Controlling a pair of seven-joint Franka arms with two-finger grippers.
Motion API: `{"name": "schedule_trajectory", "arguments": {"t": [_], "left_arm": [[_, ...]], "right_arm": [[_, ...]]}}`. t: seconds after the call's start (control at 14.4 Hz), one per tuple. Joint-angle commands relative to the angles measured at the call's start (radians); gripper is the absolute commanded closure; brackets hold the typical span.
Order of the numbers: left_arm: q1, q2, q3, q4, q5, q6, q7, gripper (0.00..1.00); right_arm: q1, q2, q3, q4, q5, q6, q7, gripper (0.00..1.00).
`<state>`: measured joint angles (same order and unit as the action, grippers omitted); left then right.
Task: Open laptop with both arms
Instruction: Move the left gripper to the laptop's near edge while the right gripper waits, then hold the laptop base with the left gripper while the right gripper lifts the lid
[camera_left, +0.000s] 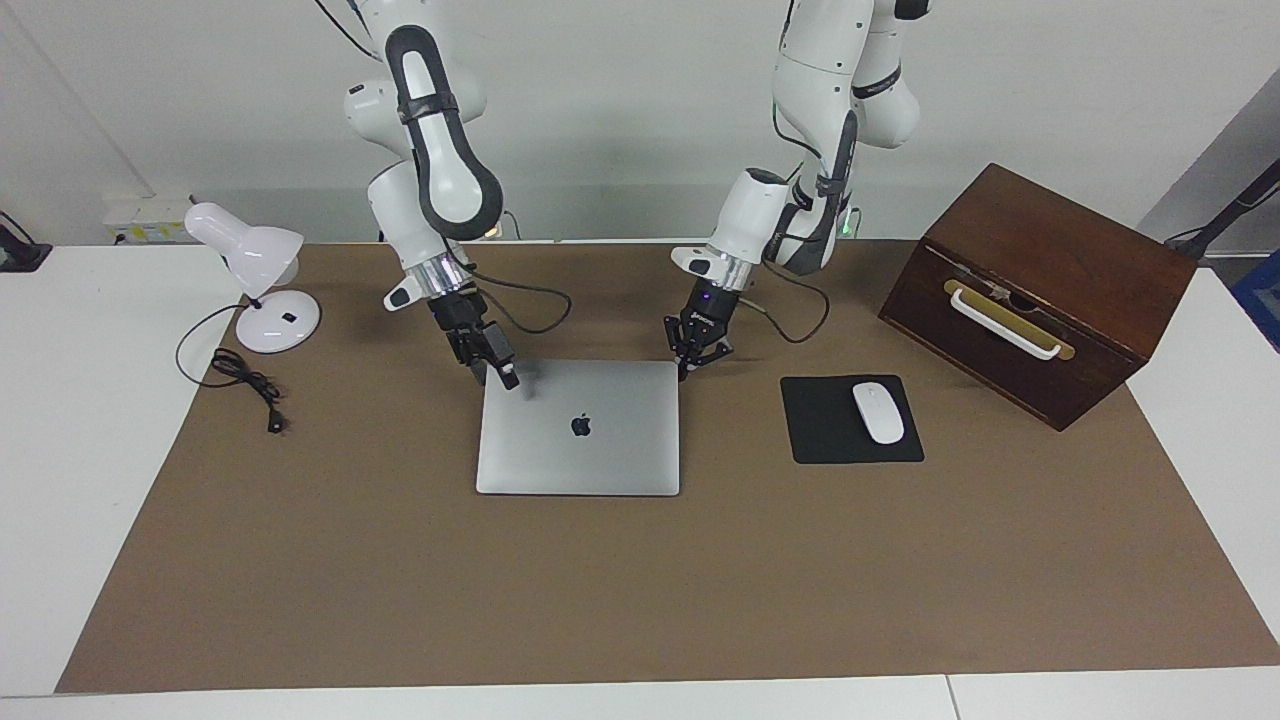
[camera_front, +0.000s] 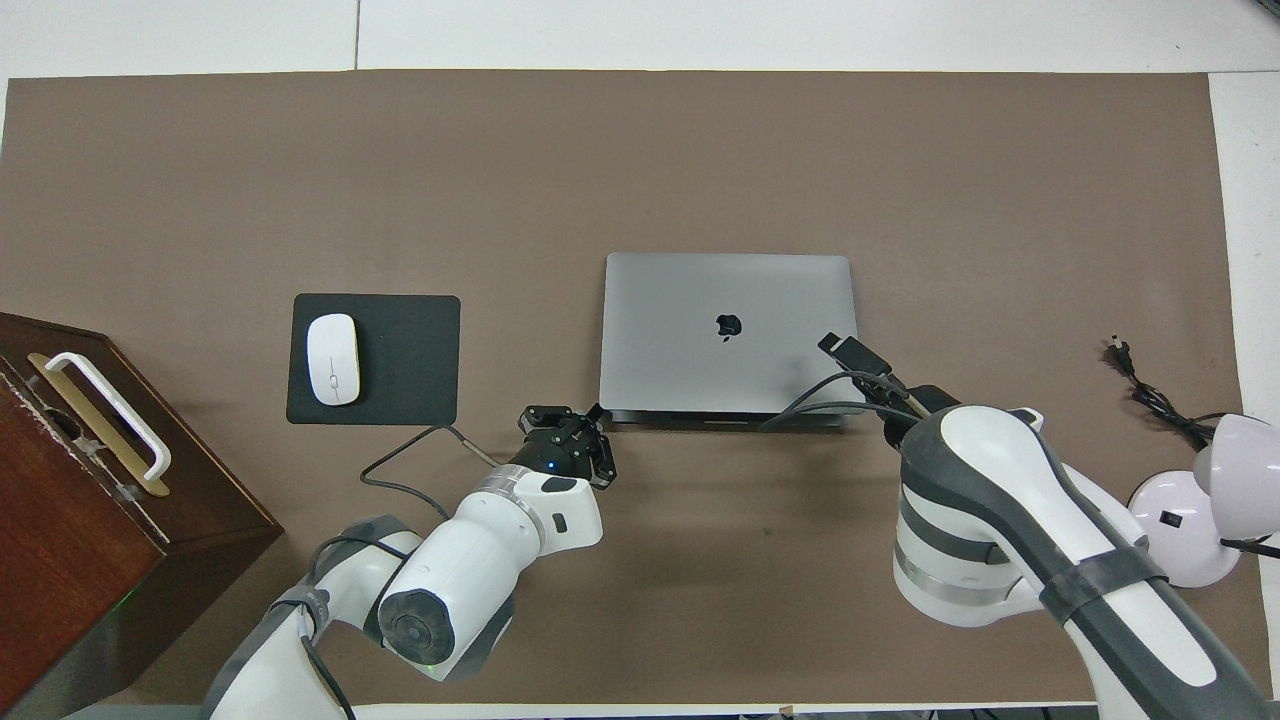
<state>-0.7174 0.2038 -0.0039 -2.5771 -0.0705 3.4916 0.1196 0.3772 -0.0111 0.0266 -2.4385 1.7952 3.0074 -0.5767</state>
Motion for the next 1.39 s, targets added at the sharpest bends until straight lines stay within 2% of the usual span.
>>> {"name": "schedule_trajectory", "arguments": {"t": [0.0,0.97,1.32], "left_arm": [[-0.04,0.046,0.015,0.041,-0.035,0.014,-0.002,1.0],[-0.054,0.066,0.016,0.06,-0.046,0.014,0.002,1.0],[-0.054,0.068,0.016,0.06,-0.046,0.014,0.002,1.0]], "right_arm": [[0.014,0.014,0.007,0.042,0.049,-0.024,-0.012,0.0],[0.017,0.065,0.013,0.113,0.072,-0.028,-0.006,0.0],[0.017,0.094,0.022,0.18,0.079,-0.025,-0.002,0.0]]}}
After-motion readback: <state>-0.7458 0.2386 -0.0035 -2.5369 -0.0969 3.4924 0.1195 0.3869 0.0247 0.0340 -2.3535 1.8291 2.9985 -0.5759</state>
